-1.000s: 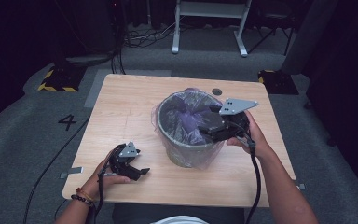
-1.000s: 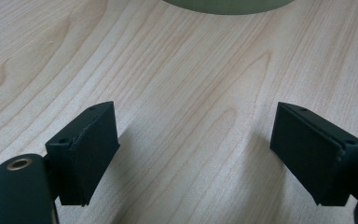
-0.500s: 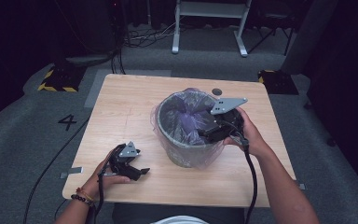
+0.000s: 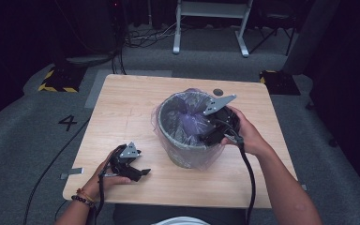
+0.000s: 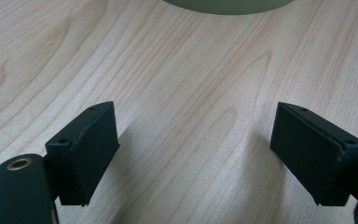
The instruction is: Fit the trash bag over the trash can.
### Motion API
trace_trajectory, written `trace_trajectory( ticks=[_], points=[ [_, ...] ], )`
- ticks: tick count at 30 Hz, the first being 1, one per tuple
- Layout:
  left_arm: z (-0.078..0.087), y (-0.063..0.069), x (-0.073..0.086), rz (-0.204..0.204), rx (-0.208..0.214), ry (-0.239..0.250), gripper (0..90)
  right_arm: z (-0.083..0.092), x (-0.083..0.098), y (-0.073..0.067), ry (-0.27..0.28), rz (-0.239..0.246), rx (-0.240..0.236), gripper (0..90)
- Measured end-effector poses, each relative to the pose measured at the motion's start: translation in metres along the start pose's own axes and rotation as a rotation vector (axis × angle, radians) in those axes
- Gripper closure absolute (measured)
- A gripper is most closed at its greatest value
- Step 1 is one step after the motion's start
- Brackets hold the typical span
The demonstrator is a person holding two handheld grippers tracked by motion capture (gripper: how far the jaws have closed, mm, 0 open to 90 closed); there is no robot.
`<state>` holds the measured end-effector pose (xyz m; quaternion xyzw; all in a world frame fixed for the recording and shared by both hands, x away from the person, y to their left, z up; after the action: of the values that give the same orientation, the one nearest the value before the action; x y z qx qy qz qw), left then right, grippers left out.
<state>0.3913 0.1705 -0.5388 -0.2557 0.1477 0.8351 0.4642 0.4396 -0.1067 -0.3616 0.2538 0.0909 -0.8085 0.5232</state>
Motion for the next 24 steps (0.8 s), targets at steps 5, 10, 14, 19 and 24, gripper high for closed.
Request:
trace_trajectory(
  ticks=[5,10,14,19,24],
  points=[
    [0.0,-0.0001,0.0,0.0,-0.001,0.0,14.8,-0.0023,-0.0024,-0.0026,-0.049,0.006,-0.009,15.2],
    [0.0,0.0,0.0,0.0,0.0,0.0,14.8,-0.0043,-0.0031,-0.0028,-0.09,-0.008,-0.022,15.1],
    [0.0001,-0.0002,0.0,-0.002,-0.001,-0.001,14.8,-0.0068,-0.002,-0.0024,-0.109,-0.02,-0.055,14.5],
    [0.0,-0.0001,0.0,0.0,-0.001,0.0,14.8,-0.0075,-0.0021,-0.0032,-0.128,-0.015,-0.057,14.9],
    [0.0,-0.0001,0.0,0.0,0.0,0.0,14.8,-0.0087,-0.0025,-0.0059,-0.156,0.0,-0.083,17.8]
  ],
)
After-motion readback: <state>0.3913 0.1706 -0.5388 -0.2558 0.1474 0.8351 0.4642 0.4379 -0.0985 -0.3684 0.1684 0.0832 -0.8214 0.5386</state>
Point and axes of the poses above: each handheld gripper's, and its own axes: z roughly backward along the jaws, x roughly out of its underside, y roughly to its right, the point moved 5 cm from there along -z, roughly forward along the jaws, and after that the axes turned 11 degrees about -y, right-handed, at the moved point
